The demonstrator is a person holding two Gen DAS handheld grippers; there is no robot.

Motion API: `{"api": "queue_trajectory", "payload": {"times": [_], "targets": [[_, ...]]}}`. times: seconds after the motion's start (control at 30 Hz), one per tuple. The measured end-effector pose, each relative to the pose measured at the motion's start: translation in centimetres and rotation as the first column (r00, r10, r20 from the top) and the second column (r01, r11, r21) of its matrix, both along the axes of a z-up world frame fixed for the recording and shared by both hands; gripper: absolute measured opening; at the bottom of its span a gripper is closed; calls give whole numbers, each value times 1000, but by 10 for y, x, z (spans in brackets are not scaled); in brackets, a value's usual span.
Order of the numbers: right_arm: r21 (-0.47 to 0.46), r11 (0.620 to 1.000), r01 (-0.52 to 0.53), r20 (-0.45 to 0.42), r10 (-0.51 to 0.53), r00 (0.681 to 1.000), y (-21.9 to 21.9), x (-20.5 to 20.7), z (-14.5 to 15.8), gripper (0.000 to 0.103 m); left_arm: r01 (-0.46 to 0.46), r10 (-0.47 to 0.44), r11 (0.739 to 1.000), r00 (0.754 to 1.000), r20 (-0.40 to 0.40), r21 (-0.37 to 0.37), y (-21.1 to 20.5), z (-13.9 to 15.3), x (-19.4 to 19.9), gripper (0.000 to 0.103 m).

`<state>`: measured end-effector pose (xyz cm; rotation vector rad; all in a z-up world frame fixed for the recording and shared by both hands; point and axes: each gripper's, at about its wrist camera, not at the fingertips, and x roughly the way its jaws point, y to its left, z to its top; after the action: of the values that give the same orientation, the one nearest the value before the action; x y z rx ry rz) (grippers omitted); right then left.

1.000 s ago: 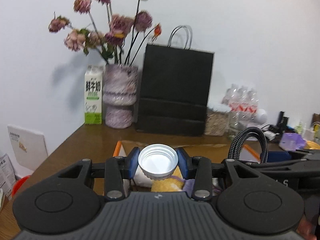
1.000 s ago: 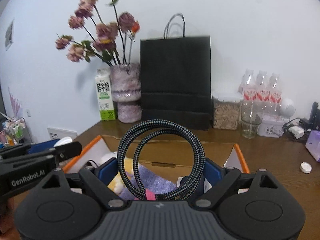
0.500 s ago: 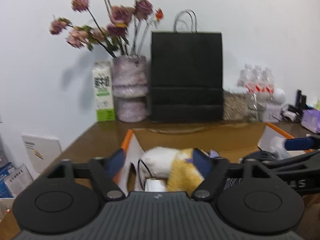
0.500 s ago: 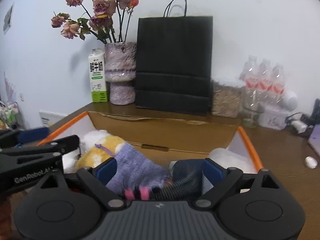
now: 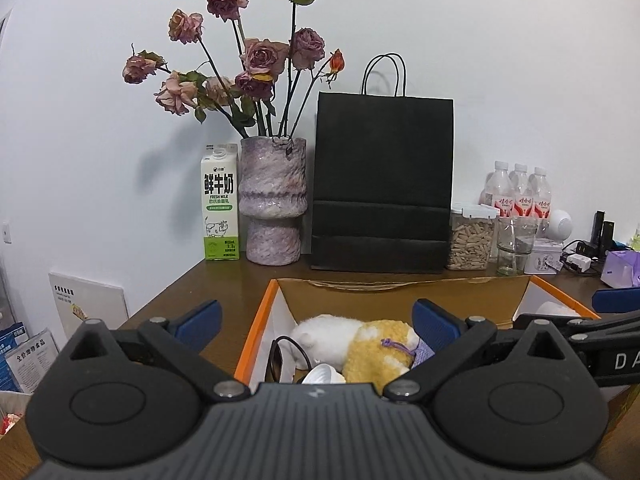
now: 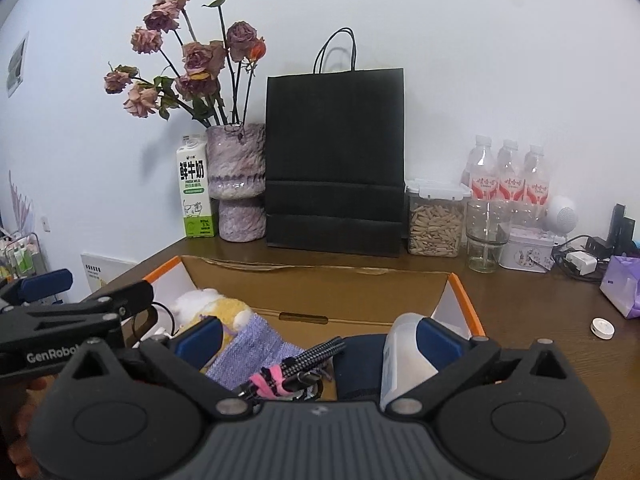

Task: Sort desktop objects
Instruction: 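Lower the cap and cable into the box and open both tools, then withdraw both tools from the box toward the loose caps and tissue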

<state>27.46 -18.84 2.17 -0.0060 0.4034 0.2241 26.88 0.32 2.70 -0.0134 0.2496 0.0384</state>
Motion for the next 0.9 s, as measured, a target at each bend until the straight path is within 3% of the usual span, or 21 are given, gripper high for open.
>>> {"api": "queue_trajectory", "payload": {"times": [0.47, 0.9], "targets": [[5, 1000, 9, 20, -9, 1000, -6, -10, -2, 103, 17, -17, 1000, 1000, 8, 6, -3, -1, -9, 103], [-12, 1000, -3, 50, 3, 999, -10, -45, -16, 103, 28, -29, 999, 998, 47, 28, -5, -11, -39, 103]]}}
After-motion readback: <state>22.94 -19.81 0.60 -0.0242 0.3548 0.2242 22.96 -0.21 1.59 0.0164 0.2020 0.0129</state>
